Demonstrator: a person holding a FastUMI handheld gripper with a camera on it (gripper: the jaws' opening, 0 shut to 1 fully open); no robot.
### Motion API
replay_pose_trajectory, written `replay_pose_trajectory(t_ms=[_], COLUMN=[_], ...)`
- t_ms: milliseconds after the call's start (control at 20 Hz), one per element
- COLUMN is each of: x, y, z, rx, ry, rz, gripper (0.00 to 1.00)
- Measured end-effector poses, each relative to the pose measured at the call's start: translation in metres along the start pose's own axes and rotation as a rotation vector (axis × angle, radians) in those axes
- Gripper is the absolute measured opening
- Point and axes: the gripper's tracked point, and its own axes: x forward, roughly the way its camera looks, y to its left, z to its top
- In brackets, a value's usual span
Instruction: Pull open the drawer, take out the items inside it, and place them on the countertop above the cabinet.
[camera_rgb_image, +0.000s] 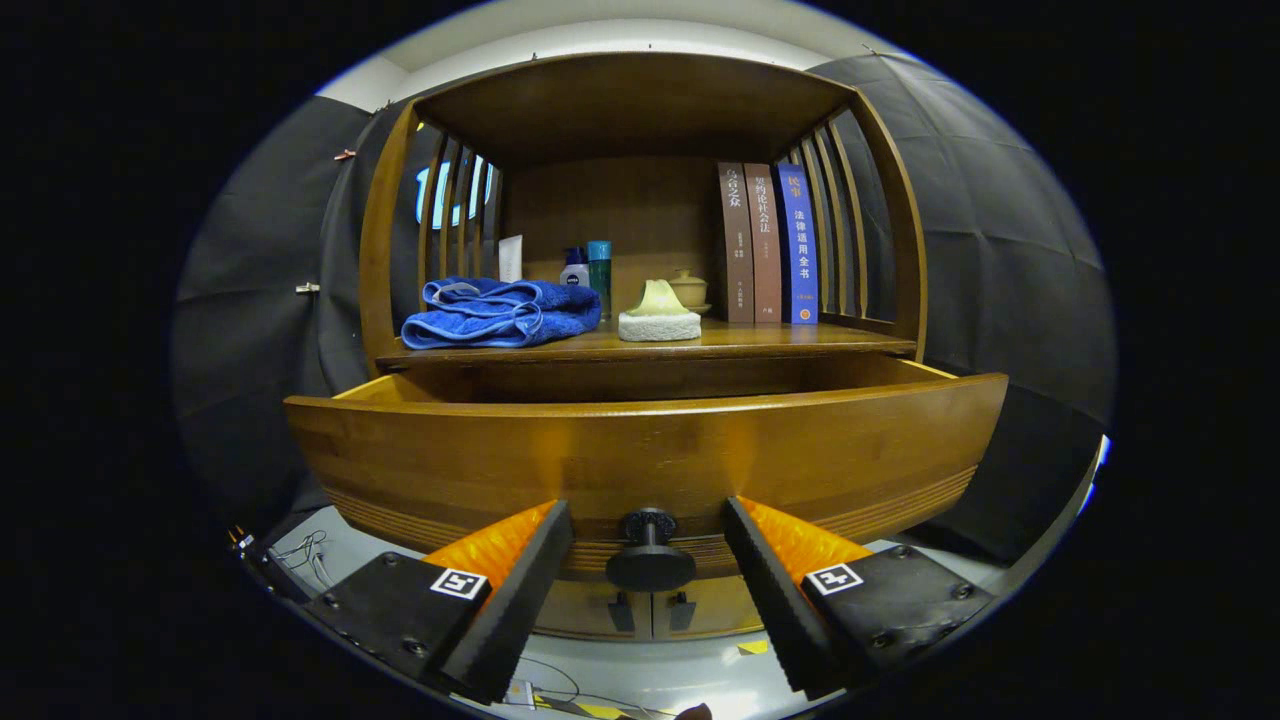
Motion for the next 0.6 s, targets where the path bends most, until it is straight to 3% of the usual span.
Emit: replay_pose_trajectory(t_ms=[600], x=[0.074], y=[0.002], z=[0.009], rx=[-0.064], ry=[0.008], rz=[-0.027], gripper=[1.0])
